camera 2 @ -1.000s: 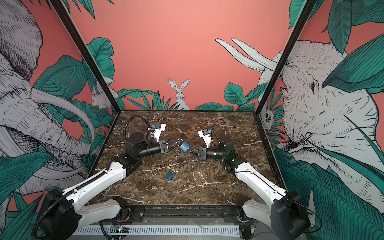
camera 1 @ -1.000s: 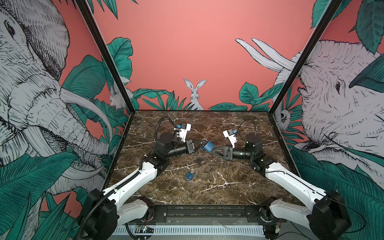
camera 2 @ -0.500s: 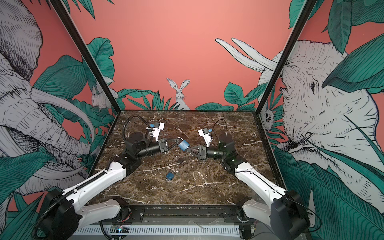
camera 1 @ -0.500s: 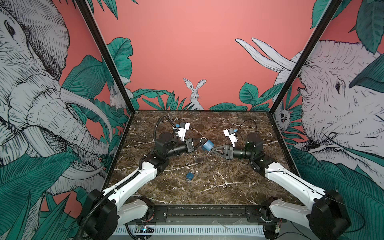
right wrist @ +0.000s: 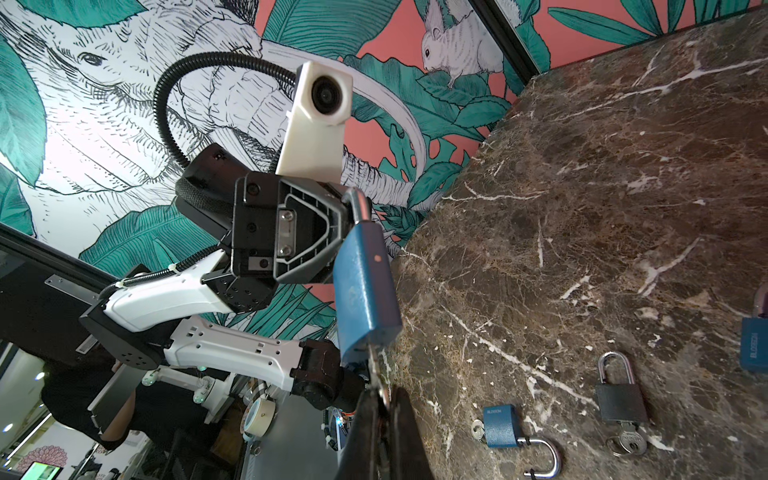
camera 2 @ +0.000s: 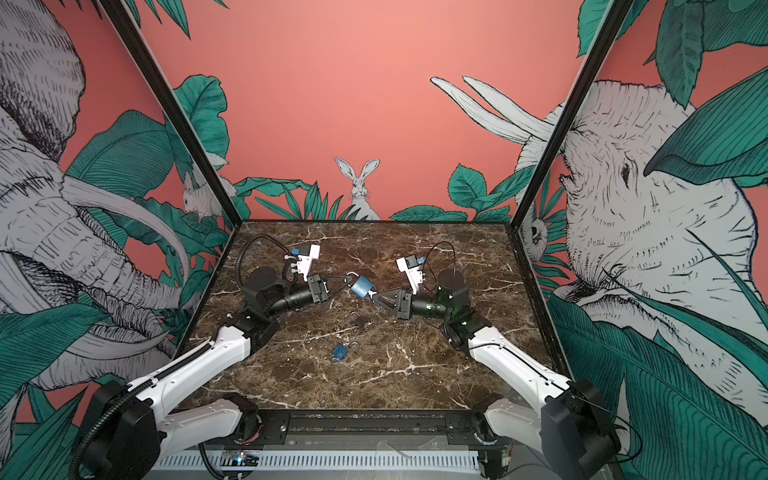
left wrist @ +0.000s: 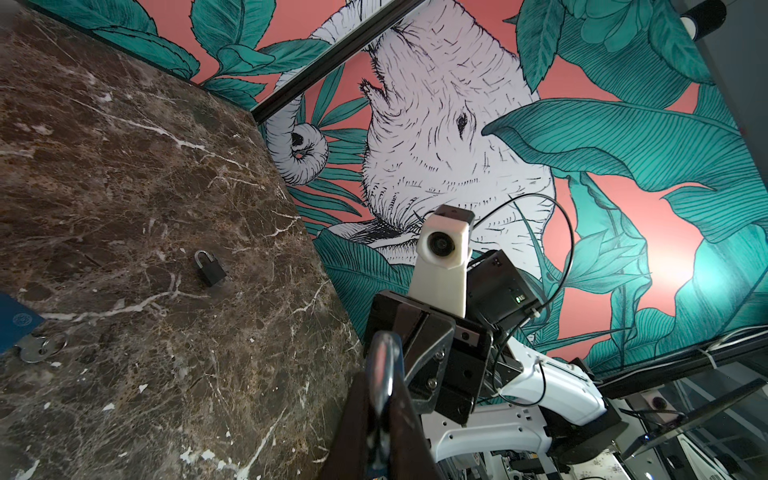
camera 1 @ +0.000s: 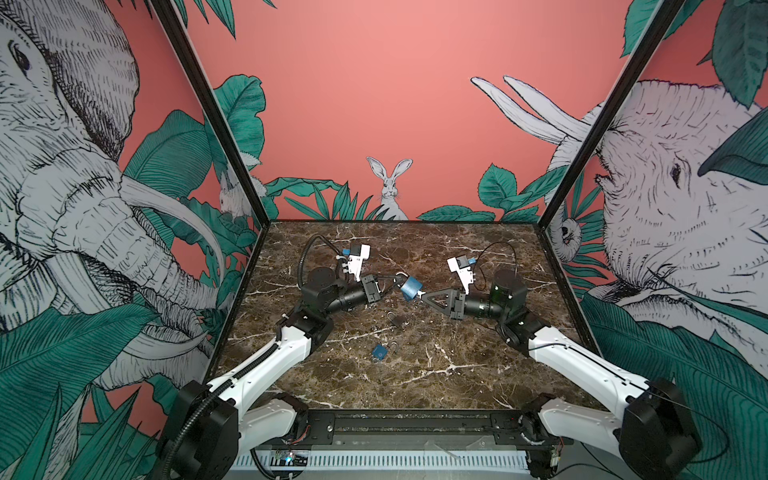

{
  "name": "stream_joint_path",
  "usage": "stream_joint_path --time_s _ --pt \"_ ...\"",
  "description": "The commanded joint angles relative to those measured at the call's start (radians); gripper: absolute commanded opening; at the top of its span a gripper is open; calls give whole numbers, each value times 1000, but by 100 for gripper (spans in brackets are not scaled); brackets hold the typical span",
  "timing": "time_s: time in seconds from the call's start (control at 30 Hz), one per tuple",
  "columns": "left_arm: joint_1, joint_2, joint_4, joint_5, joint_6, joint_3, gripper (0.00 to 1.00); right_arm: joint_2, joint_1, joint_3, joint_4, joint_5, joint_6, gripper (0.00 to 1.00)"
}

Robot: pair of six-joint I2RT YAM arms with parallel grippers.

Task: Lock with the key

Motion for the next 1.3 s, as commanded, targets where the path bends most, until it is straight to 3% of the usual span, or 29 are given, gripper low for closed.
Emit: stream_joint_path --time_s 0.0,0.73,0.9,1.0,1.27 --pt "71 -56 155 -93 -41 25 0 -22 -6 -33 -52 -30 -11 0" --pt "133 -102 81 -43 -23 51 0 -47 -8 -44 -102 -15 -32 0" --pt "129 -115 -111 -9 88 83 0 -110 -20 10 -311 115 -153 0" --pt "112 -112 -215 10 160 87 0 -148 -31 71 -479 265 -225 0" --pt "-85 13 -419 -75 333 137 0 -282 -88 129 -762 533 -290 0"
